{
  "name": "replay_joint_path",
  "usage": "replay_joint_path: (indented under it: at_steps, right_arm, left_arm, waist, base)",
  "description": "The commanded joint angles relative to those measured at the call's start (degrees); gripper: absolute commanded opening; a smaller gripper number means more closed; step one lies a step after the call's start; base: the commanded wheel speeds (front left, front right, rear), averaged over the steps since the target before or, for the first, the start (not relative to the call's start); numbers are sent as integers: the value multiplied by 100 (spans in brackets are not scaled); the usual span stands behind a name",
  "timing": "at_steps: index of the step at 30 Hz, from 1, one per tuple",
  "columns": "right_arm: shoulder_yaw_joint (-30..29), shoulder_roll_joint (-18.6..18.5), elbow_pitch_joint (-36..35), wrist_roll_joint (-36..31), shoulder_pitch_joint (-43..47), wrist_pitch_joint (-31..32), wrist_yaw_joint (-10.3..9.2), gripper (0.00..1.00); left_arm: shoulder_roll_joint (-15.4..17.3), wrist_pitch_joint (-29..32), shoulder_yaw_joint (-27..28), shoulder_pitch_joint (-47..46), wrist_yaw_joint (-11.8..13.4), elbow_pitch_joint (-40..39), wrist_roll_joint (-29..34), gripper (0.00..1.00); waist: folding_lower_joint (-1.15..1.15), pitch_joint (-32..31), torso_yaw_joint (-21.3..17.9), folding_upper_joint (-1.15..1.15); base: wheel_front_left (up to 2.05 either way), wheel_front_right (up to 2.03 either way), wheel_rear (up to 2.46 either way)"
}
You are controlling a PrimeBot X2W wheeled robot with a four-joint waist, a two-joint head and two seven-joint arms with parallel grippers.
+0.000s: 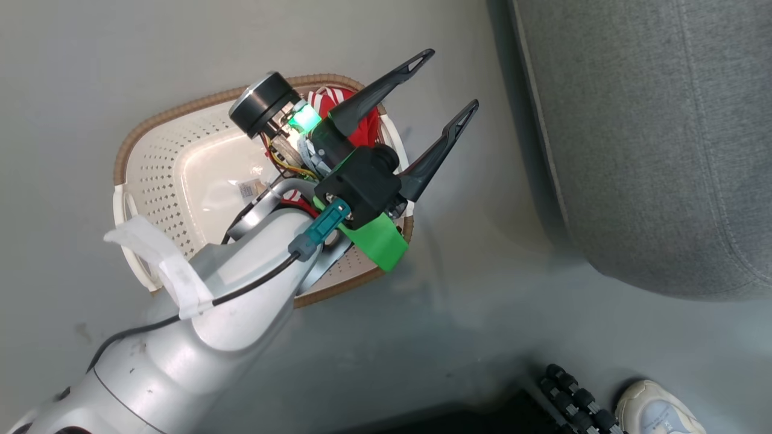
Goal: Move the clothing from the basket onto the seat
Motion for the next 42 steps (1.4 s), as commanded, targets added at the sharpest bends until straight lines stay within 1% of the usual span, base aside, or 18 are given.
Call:
replay_joint_path:
  at_steps: [1,4,8,13,17,19,23,31,36,42]
  right_arm:
    - [-28,-6,-88,13,216,-12,-4,100]
    - [-80,91,-295,86,522,-12,-4,100]
    - [-121,80,-649,156,1111,-12,-4,100]
    - [-98,218,-1310,166,1878,-12,-4,100]
    - [98,498,-1972,237,2474,-12,-4,100]
    - [223,574,-2237,187,2732,-12,-4,100]
    - [475,785,-2633,204,3116,-12,-4,100]
    - [1116,1101,-3084,310,3687,-12,-4,100]
    - [1493,1248,-3197,385,3926,-12,-4,100]
    - [1811,1373,-3334,388,4178,-12,-4,100]
  left_arm:
    - [-19,-22,39,125,28,10,34,100]
    - [-60,-22,98,264,33,5,2,100]
    - [-180,-22,185,528,36,-9,-44,100]
    - [-273,-23,375,947,64,-9,-78,100]
    - [-320,-22,645,1338,97,-26,-128,100]
    - [-354,-22,790,1531,123,-42,-139,100]
    - [-378,-22,1071,1879,123,-70,-130,100]
    - [-492,-16,1684,2519,89,-94,-93,100]
    - [-536,-15,2146,2878,107,-132,-77,100]
    - [-571,-15,2762,3228,114,-201,-39,100]
  waist:
    - [-1,-174,-35,0]
    - [-1,-409,-35,0]
    - [-1,-787,48,0]
    - [-1,-1293,171,0]
    - [-1,-1705,306,0]
    - [-1,-1887,384,0]
    - [-1,-2181,553,0]
    - [-1,-2701,966,0]
    - [-1,-2965,1163,0]
    - [-1,-3256,1357,0]
  base:
    - [0,0,0]
    - [0,0,0]
    - [0,0,0]
    - [0,0,0]
    - [0,0,0]
    - [0,0,0]
    - [0,0,0]
    - [0,0,0]
    - [0,0,0]
    - [0,0,0]
